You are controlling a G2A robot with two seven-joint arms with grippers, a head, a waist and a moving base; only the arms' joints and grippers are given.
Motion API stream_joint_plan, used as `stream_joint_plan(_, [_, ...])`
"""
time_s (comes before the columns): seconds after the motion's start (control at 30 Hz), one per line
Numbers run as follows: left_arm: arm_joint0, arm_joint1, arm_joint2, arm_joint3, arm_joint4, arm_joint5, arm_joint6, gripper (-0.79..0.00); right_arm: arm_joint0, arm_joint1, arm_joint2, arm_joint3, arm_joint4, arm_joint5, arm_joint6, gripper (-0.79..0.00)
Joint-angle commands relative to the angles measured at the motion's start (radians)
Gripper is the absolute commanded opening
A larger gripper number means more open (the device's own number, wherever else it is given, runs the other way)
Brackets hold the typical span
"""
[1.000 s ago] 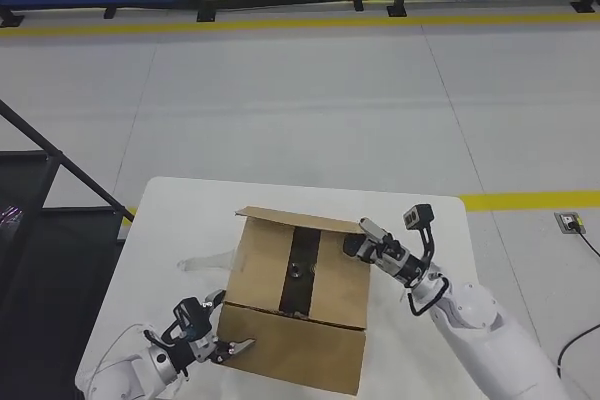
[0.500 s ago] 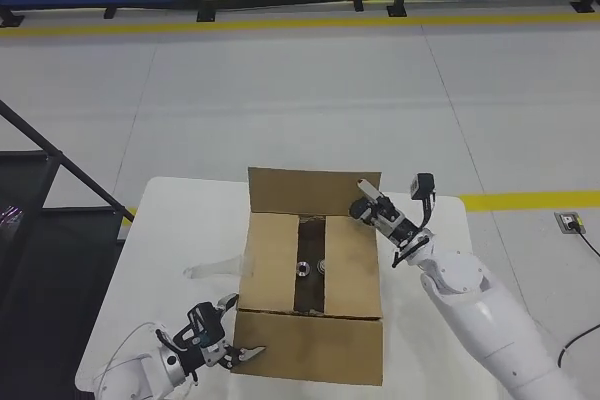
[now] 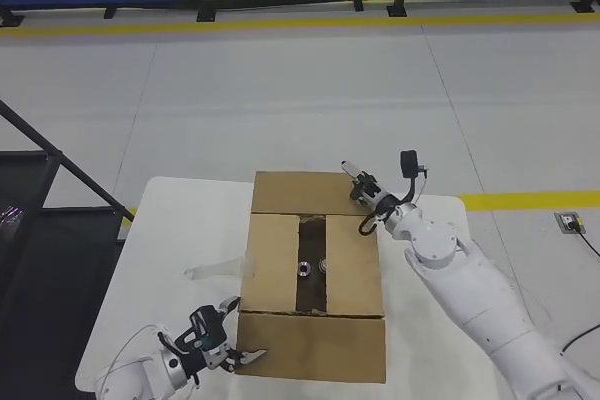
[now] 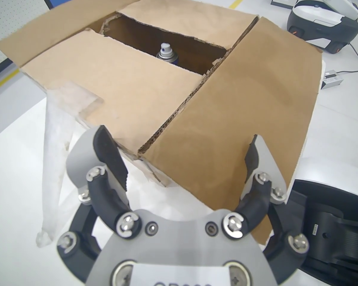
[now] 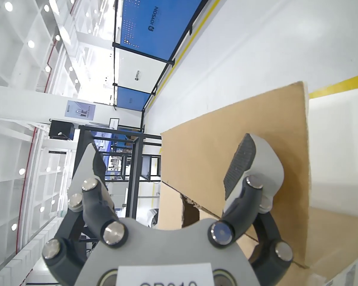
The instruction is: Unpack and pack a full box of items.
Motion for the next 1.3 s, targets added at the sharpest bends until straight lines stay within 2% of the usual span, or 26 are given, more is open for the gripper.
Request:
stream_joint_plan(0.0, [0.005,0.001,-0.003,0.002,-0.005,0.001,0.001,0.000,0.014,-0.013,-0.010,0.031,-0.003,0.006,0.002,0.000])
stream_joint_plan(0.33, [0.012,0.007,-0.005,0.000,-0.062,-0.035,-0.018,0.000,0.028,-0.051,-0.003,0.133,0.031,-0.029,0.034,0.000])
stream_joint_plan(0.57, [0.028,0.011,-0.024,-0.033,-0.088,0.002,-0.010,0.000,-0.042,-0.042,0.064,0.063,0.038,-0.252,0.011,0.000])
stream_joint_plan(0.7, [0.051,0.011,-0.065,-0.056,-0.136,0.062,0.023,0.000,-0.126,-0.023,0.109,-0.072,0.109,-0.329,0.174,0.000])
stream_joint_plan(0.83, [0.073,0.010,-0.118,-0.065,-0.226,0.126,0.044,0.000,-0.181,-0.001,0.135,-0.182,0.153,-0.238,0.408,0.000])
stream_joint_plan(0.97, [0.081,0.006,-0.155,-0.062,-0.300,0.219,0.044,0.000,-0.205,0.008,0.124,-0.247,0.124,-0.108,0.533,0.000])
stream_joint_plan(1.1, [0.091,0.003,-0.159,-0.067,-0.340,0.251,0.052,0.000,-0.208,0.003,0.089,-0.271,0.044,-0.008,0.524,0.000])
stream_joint_plan(1.27, [0.097,0.003,-0.164,-0.071,-0.355,0.237,0.046,0.000,-0.182,-0.017,0.041,-0.258,-0.033,0.078,0.456,0.000])
